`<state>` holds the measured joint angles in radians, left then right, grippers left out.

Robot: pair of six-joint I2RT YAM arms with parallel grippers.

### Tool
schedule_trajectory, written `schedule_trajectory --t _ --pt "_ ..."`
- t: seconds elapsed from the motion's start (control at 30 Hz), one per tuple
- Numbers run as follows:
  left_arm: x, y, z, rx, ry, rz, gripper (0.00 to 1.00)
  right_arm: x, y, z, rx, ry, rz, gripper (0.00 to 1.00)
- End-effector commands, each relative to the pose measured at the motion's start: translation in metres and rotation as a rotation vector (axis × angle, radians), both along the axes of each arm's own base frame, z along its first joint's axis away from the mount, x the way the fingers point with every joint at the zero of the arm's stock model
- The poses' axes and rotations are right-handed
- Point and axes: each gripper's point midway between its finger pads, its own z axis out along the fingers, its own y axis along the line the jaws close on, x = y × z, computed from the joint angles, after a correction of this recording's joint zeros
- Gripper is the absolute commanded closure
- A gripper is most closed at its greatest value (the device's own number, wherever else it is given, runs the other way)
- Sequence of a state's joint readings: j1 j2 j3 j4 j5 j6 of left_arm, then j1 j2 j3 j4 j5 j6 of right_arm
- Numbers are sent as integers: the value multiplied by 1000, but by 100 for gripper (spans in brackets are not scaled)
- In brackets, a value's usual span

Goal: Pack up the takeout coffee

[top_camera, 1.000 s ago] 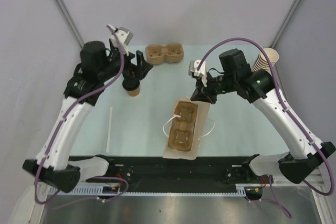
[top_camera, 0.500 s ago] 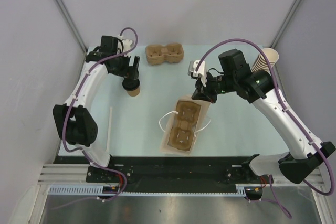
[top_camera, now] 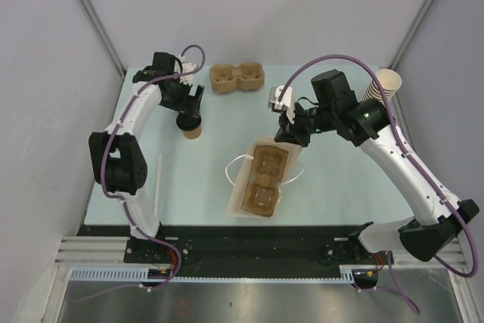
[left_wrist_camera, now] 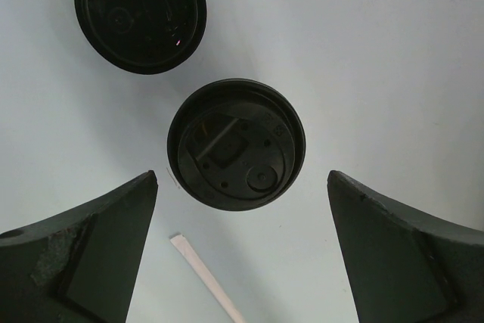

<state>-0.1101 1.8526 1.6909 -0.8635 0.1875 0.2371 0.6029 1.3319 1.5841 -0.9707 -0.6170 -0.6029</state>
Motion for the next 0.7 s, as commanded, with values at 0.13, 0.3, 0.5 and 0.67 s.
schedule_trajectory --t 0.13,0.3,0.5,0.67 --pt "18 5 0 13 -34 -23 1 1 3 -2 -3 14 8 100" --pt "17 6 -14 7 4 -25 1 3 2 -2 -2 20 3 100" --pt "19 8 -21 3 12 -16 1 4 3 -3 0 25 4 100" --pt "21 9 -30 -8 31 -8 2 5 3 -3 1 27 3 100"
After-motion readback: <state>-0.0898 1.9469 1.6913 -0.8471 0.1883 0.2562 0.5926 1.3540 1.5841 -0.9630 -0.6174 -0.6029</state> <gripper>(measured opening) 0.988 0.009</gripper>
